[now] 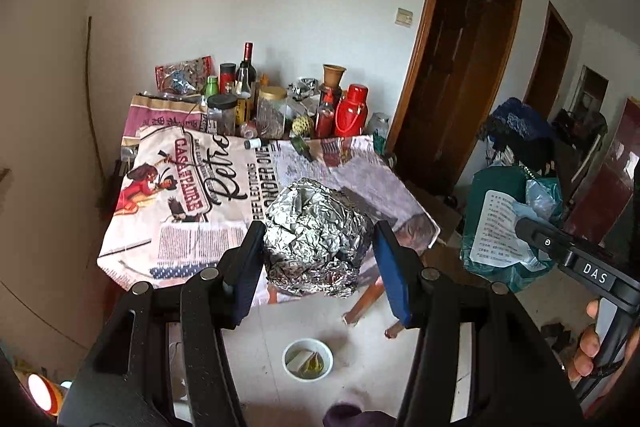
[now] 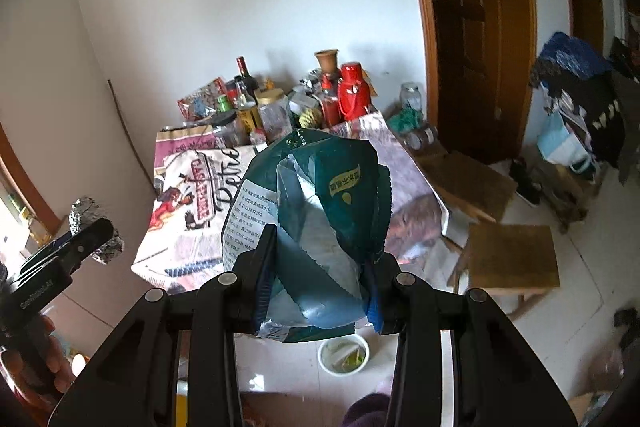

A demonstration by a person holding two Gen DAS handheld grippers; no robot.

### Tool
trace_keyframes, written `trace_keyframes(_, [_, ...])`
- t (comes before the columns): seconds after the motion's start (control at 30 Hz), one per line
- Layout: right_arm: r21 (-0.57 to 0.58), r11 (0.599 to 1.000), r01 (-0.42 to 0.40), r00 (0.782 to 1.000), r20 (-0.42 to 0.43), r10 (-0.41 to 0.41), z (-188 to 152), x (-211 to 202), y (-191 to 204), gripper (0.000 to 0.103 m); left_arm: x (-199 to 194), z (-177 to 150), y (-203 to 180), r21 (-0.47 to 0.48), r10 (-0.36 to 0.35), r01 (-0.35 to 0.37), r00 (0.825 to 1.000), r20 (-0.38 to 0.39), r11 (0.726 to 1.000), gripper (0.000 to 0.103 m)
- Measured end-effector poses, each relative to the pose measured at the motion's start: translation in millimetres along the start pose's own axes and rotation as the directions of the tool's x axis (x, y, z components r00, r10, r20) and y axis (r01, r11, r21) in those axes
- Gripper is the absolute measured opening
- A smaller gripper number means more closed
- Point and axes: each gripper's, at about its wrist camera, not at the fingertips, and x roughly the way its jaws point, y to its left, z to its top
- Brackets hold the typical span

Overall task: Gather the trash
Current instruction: 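Carry the teal bag and foil ball with both tools down over the white bucket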

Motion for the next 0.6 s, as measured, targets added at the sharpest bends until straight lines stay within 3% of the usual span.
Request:
trace_keyframes(0.27, [-0.012,1.000,-0.008,0.995,-0.095,0.006,-15.6,24.7,-19.9,0.034,16.7,-21.8,-13.2,-0.018,0.018,-0.019,0.998,-0.067,1.000,0.053])
trace_keyframes(0.6, [-0.055,0.998,-0.025,0.965,-0.262,0.010,-51.9,89.3,-44.0,0.034,101.0,-66.8,-30.6,-0.065,0.017,-0.032,0.975,-0.221,0.997,0.053])
